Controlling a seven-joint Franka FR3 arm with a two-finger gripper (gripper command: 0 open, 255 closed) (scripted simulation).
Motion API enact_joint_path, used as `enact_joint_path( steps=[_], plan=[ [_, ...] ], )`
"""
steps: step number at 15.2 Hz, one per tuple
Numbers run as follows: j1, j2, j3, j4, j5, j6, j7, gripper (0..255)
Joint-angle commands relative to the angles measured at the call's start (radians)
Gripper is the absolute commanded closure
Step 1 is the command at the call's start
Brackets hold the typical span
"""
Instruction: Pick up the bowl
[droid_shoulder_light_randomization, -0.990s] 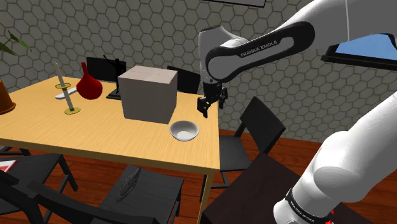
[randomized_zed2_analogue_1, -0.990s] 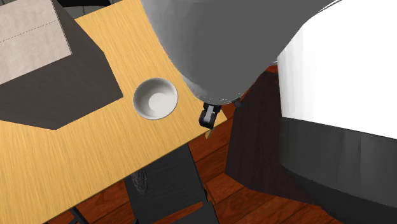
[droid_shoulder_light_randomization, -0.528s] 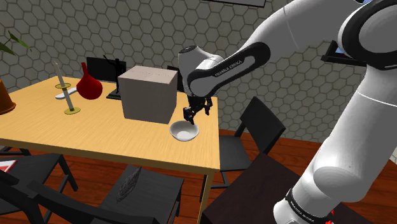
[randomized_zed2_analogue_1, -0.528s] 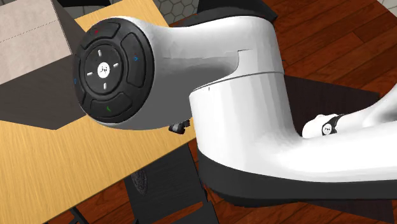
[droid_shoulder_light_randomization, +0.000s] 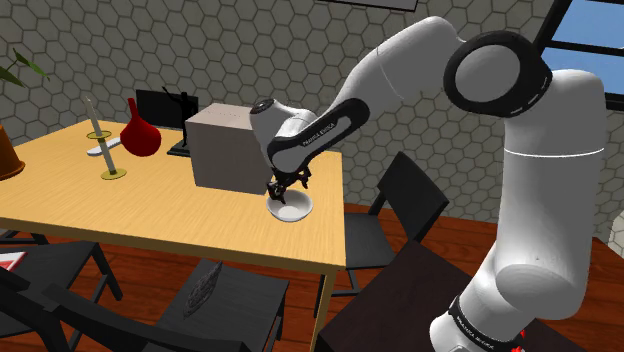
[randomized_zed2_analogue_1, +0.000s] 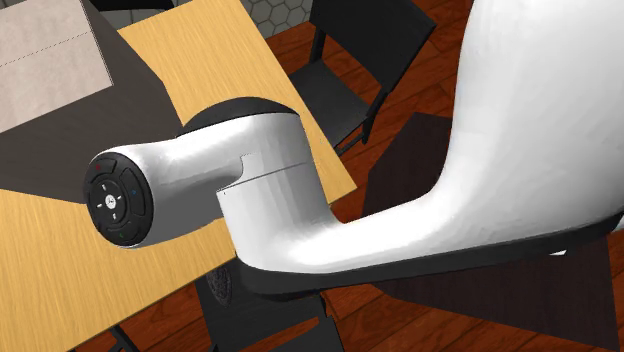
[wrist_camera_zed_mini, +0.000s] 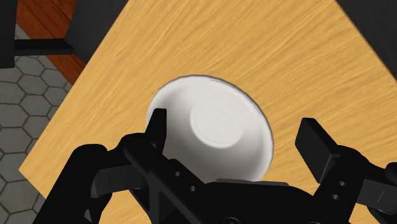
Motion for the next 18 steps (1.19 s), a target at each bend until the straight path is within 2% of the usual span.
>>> enact_joint_path(
  steps=[1, 7, 12, 18],
  plan=[
    [0.018, 0.089, -0.013, 0.08, -0.034, -0.005, 0.027, 0],
    [0.072, 0.349, -0.056, 0.358, -0.098, -0.05, 0.062, 0],
    [0.112, 0.597, -0.093, 0.67, -0.119, -0.124, 0.047, 0],
    [0.117, 0.667, -0.1, 0.72, -0.124, -0.106, 0.057, 0]
  ],
)
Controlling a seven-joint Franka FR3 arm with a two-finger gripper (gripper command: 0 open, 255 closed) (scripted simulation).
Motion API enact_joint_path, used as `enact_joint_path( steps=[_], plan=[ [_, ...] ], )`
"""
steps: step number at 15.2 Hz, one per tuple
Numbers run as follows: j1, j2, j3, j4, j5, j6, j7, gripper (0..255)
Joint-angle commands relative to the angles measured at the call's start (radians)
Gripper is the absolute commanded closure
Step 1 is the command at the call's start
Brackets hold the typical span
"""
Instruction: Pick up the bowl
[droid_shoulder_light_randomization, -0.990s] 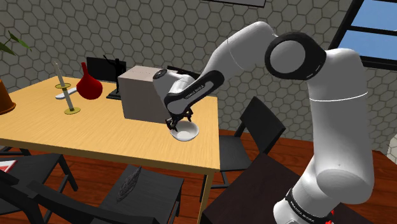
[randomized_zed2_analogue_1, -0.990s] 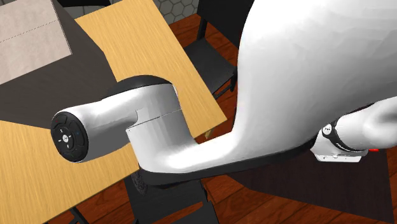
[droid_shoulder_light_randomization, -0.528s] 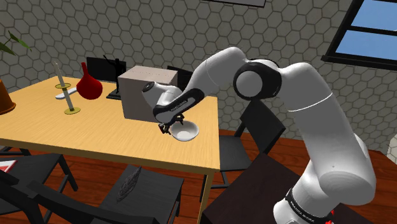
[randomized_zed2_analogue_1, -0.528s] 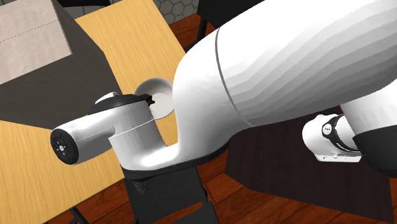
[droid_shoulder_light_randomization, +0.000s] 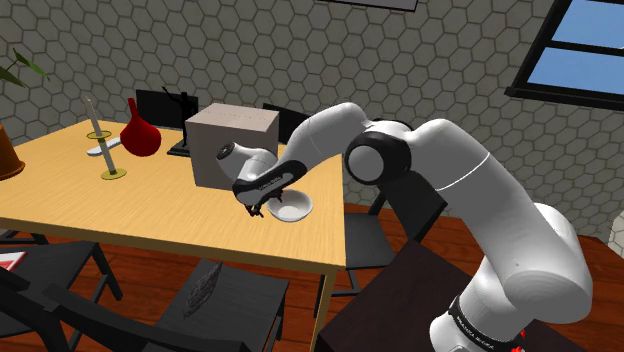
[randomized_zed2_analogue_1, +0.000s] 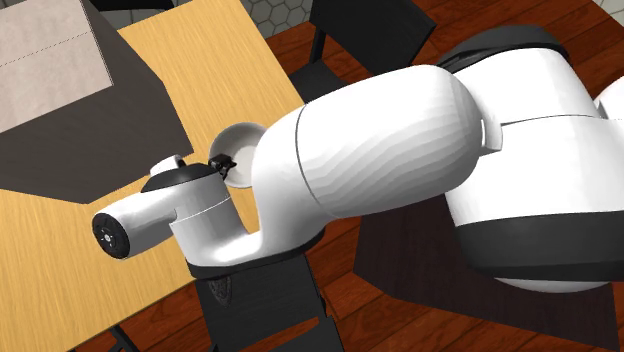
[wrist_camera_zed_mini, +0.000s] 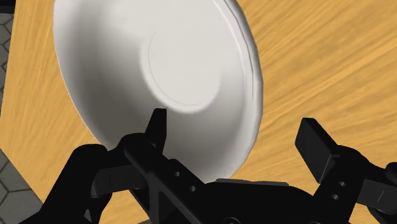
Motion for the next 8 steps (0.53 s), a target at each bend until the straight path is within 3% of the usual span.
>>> enact_joint_path(
  steps=[1, 4, 5, 8],
  plan=[
    [0.001, 0.021, -0.002, 0.009, -0.003, 0.011, 0.006, 0],
    [0.001, 0.039, -0.004, 0.02, -0.004, 0.018, 0.009, 0],
    [0.002, 0.041, -0.004, 0.023, -0.003, 0.016, 0.009, 255],
    [0.002, 0.04, -0.004, 0.022, -0.003, 0.016, 0.009, 255]
  ],
)
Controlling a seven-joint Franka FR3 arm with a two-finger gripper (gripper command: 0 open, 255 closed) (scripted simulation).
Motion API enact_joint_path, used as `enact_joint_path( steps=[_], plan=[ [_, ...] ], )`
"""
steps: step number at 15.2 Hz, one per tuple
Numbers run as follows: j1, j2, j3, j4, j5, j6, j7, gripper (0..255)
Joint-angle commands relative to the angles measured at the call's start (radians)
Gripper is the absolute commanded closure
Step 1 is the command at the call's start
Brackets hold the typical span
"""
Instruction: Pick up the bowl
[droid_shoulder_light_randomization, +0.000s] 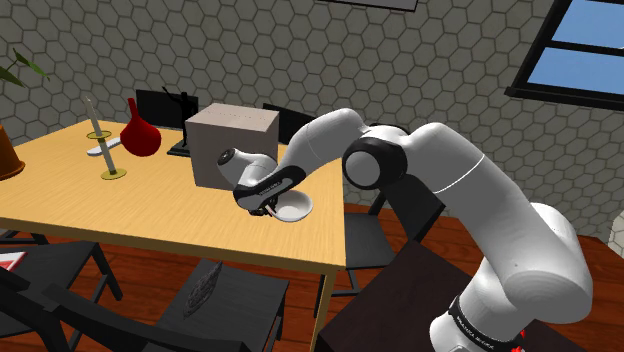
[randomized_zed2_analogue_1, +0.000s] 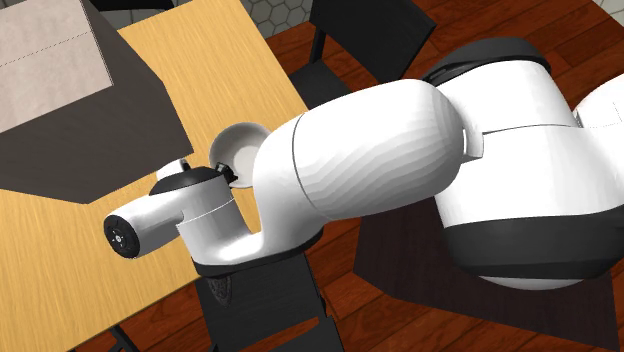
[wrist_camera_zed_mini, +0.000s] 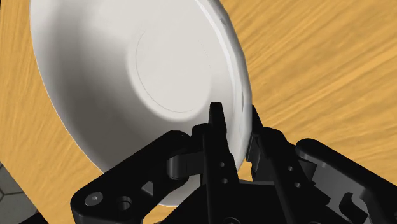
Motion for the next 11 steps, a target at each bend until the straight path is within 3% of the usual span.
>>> enact_joint_path(
  steps=[1, 11],
  plan=[
    [0.0, 0.001, 0.0, 0.0, 0.0, 0.0, 0.0, 255],
    [-0.003, -0.055, 0.005, -0.033, 0.004, -0.02, -0.011, 255]
  ],
)
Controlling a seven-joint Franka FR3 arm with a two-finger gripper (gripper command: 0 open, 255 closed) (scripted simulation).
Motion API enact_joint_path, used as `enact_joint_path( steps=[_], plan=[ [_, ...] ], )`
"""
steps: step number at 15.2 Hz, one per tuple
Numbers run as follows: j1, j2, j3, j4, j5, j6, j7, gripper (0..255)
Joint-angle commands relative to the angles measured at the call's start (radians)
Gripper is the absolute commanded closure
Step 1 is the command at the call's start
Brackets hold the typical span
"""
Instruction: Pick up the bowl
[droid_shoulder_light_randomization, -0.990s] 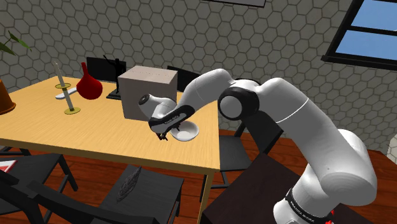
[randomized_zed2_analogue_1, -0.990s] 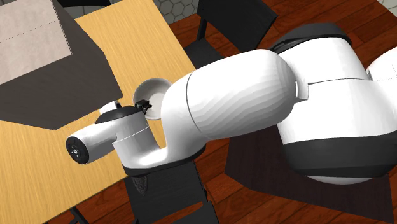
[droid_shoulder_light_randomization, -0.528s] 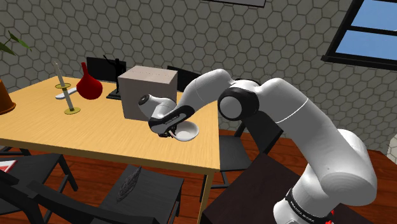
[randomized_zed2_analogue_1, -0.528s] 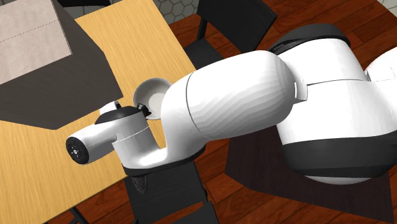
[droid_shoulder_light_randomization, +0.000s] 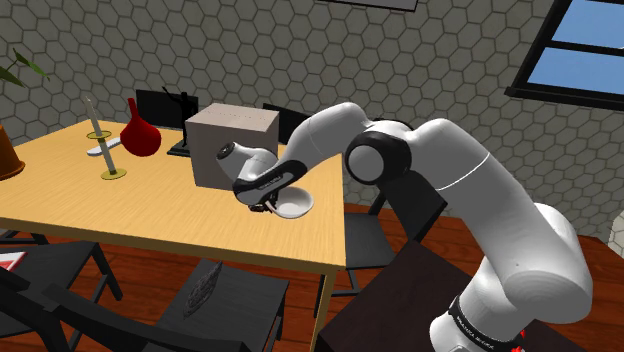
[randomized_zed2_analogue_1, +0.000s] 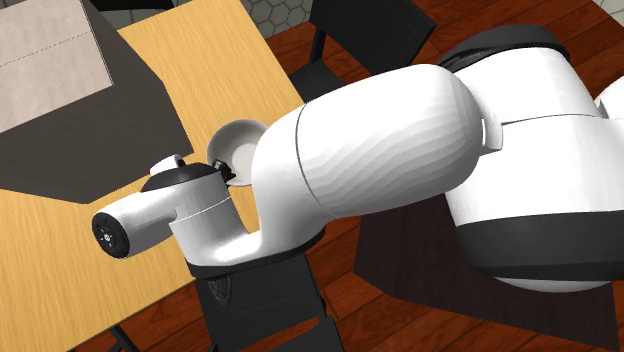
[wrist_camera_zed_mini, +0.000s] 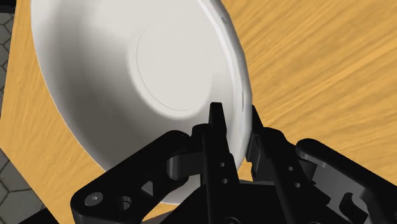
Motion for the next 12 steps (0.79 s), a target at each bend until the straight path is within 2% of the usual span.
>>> enact_joint_path(
  steps=[1, 12],
  plan=[
    [-0.001, -0.025, 0.002, -0.016, 0.002, -0.009, -0.004, 255],
    [-0.004, -0.114, 0.011, -0.05, 0.013, -0.059, -0.031, 255]
  ],
)
